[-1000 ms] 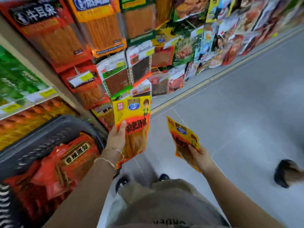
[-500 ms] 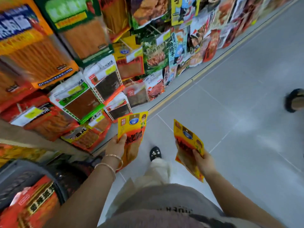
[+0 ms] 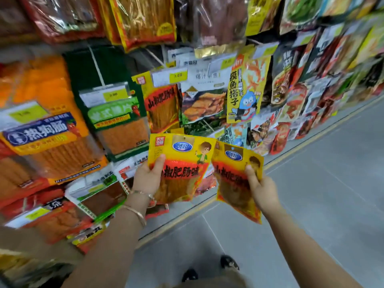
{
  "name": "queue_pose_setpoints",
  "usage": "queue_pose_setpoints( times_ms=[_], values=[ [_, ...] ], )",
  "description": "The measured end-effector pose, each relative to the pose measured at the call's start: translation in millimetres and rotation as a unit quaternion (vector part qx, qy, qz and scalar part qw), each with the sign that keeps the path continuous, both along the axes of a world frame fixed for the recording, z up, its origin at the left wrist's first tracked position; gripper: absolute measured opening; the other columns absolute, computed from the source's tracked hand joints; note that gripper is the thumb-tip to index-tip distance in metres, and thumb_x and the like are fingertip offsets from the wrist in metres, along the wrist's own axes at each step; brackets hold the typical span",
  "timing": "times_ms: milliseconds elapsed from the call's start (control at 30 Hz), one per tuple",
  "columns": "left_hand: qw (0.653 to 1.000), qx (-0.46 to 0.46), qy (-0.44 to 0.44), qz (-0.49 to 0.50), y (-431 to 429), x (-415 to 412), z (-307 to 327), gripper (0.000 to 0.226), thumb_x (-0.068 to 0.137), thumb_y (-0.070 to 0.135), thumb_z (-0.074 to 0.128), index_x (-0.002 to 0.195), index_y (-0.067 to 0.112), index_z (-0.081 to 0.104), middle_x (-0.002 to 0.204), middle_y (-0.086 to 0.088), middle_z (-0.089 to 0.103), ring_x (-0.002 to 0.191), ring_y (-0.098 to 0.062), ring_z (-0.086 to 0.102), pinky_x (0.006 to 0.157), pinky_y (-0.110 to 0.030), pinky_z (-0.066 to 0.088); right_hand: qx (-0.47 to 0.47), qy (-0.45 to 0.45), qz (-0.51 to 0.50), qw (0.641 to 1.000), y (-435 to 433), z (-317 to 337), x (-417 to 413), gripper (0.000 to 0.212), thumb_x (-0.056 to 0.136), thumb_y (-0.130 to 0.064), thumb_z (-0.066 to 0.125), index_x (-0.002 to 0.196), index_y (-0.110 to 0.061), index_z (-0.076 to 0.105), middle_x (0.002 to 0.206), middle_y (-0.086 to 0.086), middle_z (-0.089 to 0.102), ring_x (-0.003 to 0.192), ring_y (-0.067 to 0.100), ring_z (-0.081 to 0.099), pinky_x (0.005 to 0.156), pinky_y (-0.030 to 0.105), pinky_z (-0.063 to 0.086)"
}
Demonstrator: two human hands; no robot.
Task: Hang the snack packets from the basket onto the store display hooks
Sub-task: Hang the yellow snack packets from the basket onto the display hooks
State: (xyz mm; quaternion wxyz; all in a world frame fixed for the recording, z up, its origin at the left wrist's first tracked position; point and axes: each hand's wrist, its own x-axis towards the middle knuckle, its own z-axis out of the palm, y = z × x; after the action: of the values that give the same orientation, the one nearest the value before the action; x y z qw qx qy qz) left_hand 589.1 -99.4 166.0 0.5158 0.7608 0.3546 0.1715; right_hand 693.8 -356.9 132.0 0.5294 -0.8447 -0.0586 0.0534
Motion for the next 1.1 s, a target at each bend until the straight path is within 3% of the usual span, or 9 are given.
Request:
queue_pose_setpoints(
  times_ms=[100, 167, 267, 333, 567, 667, 800, 933, 1100],
  values=[
    [0.997, 0.048, -0.044, 0.034, 14.7, 23.3, 43.2, 0.023, 0.090, 0.046, 0.052, 0.076, 0.030, 0.060, 0.070, 0.016, 0.059, 0.064, 0.003, 0.051, 0.058, -0.013, 0.038, 0.037, -0.089, 0.042, 0.994, 17.6, 46.9, 50.1, 0.037, 0.095, -0.046, 0.046, 0.089, -0.015, 0.066, 0.082, 0.001, 0.071, 0.082, 0.016, 0.065, 0.076, 0.037, 0.052],
    [0.992, 0.077, -0.068, 0.076, 23.5, 32.0, 71.7, 0.034, 0.088, 0.045, 0.056, 0.060, 0.027, 0.057, 0.059, 0.019, 0.055, 0.057, 0.006, 0.048, 0.049, -0.007, 0.035, 0.076, -0.138, 0.086, 0.984, 29.1, 77.9, 80.2, 0.028, 0.094, -0.044, 0.049, 0.097, -0.022, 0.066, 0.087, -0.008, 0.071, 0.085, 0.004, 0.064, 0.080, 0.031, 0.051],
    [0.984, 0.087, -0.102, 0.115, 35.3, 37.8, 108.5, 0.035, 0.086, 0.047, 0.058, 0.061, 0.022, 0.061, 0.062, 0.011, 0.061, 0.063, -0.007, 0.056, 0.061, -0.024, 0.041, 0.090, -0.172, 0.139, 0.971, 51.4, 119.2, 118.4, 0.039, 0.089, -0.054, 0.053, 0.089, -0.016, 0.061, 0.084, 0.006, 0.067, 0.080, 0.019, 0.061, 0.073, 0.034, 0.048],
    [0.980, 0.095, -0.133, 0.114, 42.2, 39.5, 129.7, 0.026, 0.087, 0.045, 0.058, 0.073, 0.024, 0.066, 0.076, 0.005, 0.067, 0.076, -0.011, 0.060, 0.072, -0.025, 0.041, 0.118, -0.214, 0.174, 0.954, 69.4, 146.2, 139.2, 0.044, 0.085, -0.055, 0.052, 0.085, -0.012, 0.060, 0.080, 0.009, 0.065, 0.075, 0.019, 0.058, 0.065, 0.021, 0.043],
    [0.948, 0.134, -0.239, 0.160, 57.8, 53.8, 185.0, 0.021, 0.087, 0.032, 0.061, 0.066, 0.029, 0.062, 0.055, 0.023, 0.062, 0.053, 0.017, 0.055, 0.048, -0.001, 0.038, 0.256, -0.172, 0.274, 0.911, 137.8, 234.4, 176.9, 0.012, 0.085, -0.042, 0.061, 0.087, -0.038, 0.072, 0.086, -0.016, 0.073, 0.081, -0.002, 0.066, 0.068, 0.015, 0.049],
    [0.934, 0.120, -0.283, 0.181, 62.4, 63.3, 202.5, 0.021, 0.087, 0.033, 0.063, 0.068, 0.025, 0.065, 0.061, 0.020, 0.066, 0.061, 0.008, 0.061, 0.056, -0.009, 0.045, 0.311, -0.170, 0.278, 0.893, 164.8, 271.6, 182.0, 0.012, 0.087, -0.035, 0.063, 0.079, -0.036, 0.073, 0.078, -0.017, 0.072, 0.075, -0.004, 0.064, 0.066, 0.013, 0.048],
    [0.923, 0.087, -0.326, 0.187, 69.8, 75.5, 217.8, 0.015, 0.081, 0.044, 0.065, 0.072, 0.035, 0.073, 0.078, 0.013, 0.073, 0.077, -0.008, 0.069, 0.071, -0.029, 0.053, 0.355, -0.161, 0.295, 0.872, 190.9, 315.5, 186.1, 0.010, 0.086, -0.036, 0.063, 0.081, -0.030, 0.071, 0.089, -0.006, 0.073, 0.093, 0.015, 0.067, 0.087, 0.036, 0.051],
    [0.917, 0.077, -0.337, 0.199, 78.3, 80.1, 229.7, 0.025, 0.063, 0.064, 0.063, 0.075, 0.044, 0.071, 0.081, 0.010, 0.074, 0.081, -0.015, 0.071, 0.075, -0.037, 0.055, 0.373, -0.149, 0.305, 0.864, 210.1, 345.3, 187.4, 0.009, 0.091, -0.028, 0.060, 0.084, -0.024, 0.065, 0.075, -0.017, 0.072, 0.076, -0.001, 0.067, 0.069, 0.020, 0.051],
    [0.911, 0.074, -0.348, 0.208, 85.2, 80.2, 235.3, 0.039, 0.062, 0.069, 0.064, 0.083, 0.037, 0.072, 0.087, 0.010, 0.074, 0.083, -0.012, 0.070, 0.078, -0.040, 0.056, 0.341, -0.133, 0.323, 0.873, 225.5, 357.9, 190.2, 0.015, 0.091, -0.029, 0.059, 0.078, -0.023, 0.063, 0.076, -0.011, 0.069, 0.075, 0.008, 0.066, 0.074, 0.029, 0.051]
  ],
)
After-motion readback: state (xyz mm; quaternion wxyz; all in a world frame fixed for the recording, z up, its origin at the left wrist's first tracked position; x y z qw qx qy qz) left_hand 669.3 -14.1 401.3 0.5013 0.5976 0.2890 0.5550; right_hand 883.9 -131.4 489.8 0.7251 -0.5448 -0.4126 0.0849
